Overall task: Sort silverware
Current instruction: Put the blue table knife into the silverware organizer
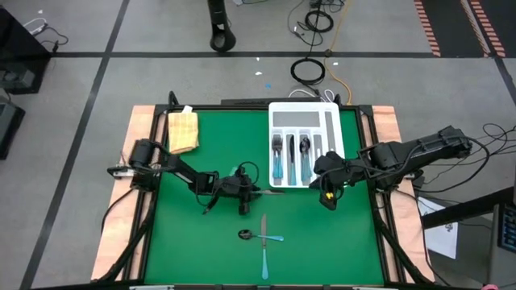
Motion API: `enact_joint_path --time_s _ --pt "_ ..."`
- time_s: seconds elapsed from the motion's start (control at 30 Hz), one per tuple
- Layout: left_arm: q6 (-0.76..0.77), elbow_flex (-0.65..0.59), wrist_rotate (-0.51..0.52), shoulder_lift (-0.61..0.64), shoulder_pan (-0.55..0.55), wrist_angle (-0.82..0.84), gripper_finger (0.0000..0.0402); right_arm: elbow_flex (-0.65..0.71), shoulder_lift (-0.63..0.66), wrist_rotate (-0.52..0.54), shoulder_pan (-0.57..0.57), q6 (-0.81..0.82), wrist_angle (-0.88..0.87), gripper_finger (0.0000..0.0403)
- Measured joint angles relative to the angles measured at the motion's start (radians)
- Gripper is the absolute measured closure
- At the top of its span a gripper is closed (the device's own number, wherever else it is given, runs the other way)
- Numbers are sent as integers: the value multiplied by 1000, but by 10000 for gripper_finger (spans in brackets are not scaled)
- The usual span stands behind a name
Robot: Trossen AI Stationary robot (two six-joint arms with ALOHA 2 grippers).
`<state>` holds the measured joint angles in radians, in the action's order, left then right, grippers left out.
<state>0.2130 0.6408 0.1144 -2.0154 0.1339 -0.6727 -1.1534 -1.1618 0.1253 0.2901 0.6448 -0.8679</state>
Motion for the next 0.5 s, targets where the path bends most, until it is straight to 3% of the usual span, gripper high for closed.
enact_joint_path --time_s 0.13,0.33,0.5 --pt "51 -2 -13 -47 3 -129 379 0 0 -1 0 -9 17 403" --pt "91 -17 -109 -52 15 -177 398 0 0 -48 0 -8 53 403" --pt "139 -17 -130 28 42 -23 400 0 0 -48 1 -6 64 403"
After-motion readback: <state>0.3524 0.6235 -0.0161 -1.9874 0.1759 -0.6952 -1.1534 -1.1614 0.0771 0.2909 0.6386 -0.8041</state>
